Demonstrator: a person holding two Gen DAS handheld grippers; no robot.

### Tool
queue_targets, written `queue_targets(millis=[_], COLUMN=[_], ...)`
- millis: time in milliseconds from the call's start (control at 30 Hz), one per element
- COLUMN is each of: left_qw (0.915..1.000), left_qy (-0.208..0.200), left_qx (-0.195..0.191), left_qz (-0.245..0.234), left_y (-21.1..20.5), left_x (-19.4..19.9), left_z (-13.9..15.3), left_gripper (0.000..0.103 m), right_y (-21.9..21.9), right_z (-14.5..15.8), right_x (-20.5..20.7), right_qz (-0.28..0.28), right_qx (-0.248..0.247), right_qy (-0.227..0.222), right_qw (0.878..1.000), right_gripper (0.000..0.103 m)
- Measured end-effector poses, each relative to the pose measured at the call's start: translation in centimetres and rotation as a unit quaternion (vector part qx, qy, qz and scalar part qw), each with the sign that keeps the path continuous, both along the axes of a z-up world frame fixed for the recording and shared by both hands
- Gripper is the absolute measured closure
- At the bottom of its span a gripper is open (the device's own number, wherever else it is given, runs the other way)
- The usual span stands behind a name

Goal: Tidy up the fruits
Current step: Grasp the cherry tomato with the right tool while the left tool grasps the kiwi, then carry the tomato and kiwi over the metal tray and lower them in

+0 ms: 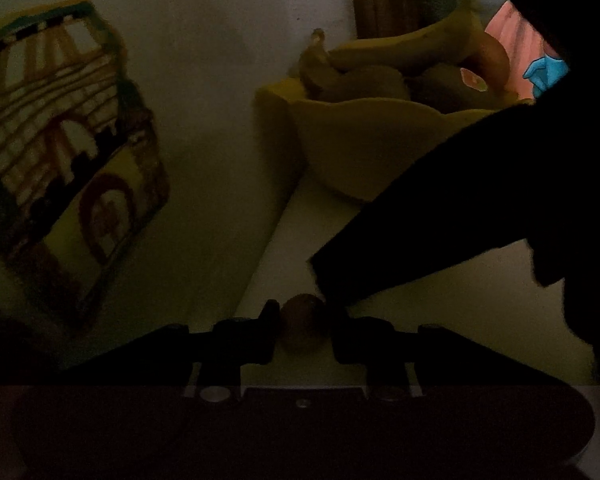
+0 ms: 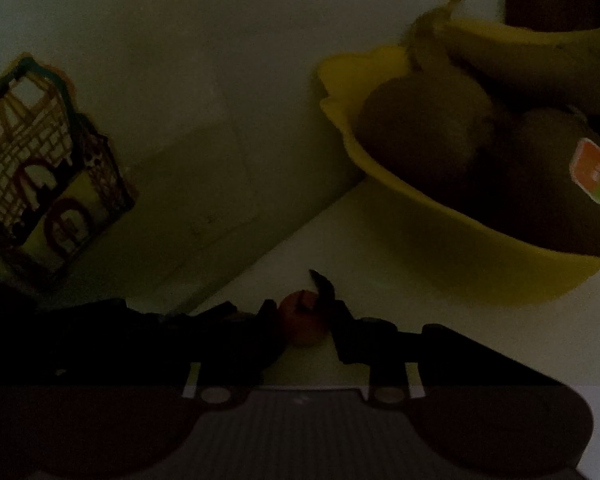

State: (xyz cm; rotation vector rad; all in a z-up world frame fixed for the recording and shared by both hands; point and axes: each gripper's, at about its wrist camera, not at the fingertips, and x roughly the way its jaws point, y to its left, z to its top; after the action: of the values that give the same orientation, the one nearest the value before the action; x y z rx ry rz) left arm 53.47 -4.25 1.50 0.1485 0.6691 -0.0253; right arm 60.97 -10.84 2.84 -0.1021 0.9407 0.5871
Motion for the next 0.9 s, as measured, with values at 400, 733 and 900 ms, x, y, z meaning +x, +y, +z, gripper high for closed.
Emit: queue_targets(millis=[400, 733, 900], left_qw=[0.9964, 0.9907, 0.987], left_qy=[0.029, 0.072, 0.092], left_qx=[-0.064, -0.103, -0.119], left_qz=[0.047, 0.053, 0.057], left_y=[2.1, 2.1, 1.8], left_x=[-3.6, -7.9, -10.5], left_z=[0.4, 1.0, 1.4], left_gripper=[0.076, 0.076, 0.076], right_y=[-5.1, -6.6, -6.6], right_z=[0.6, 1.8, 2.0], right_x=[-5.0, -14.1, -17.7], right_qz=[-0.063, -0.1, -0.121], right_qx=[0.021, 0.01, 0.013], right_qy=[-0.009, -0.051, -0.05], right_qw=[0.998, 0.994, 0.991], right_gripper=[0.071, 0.07, 0.07])
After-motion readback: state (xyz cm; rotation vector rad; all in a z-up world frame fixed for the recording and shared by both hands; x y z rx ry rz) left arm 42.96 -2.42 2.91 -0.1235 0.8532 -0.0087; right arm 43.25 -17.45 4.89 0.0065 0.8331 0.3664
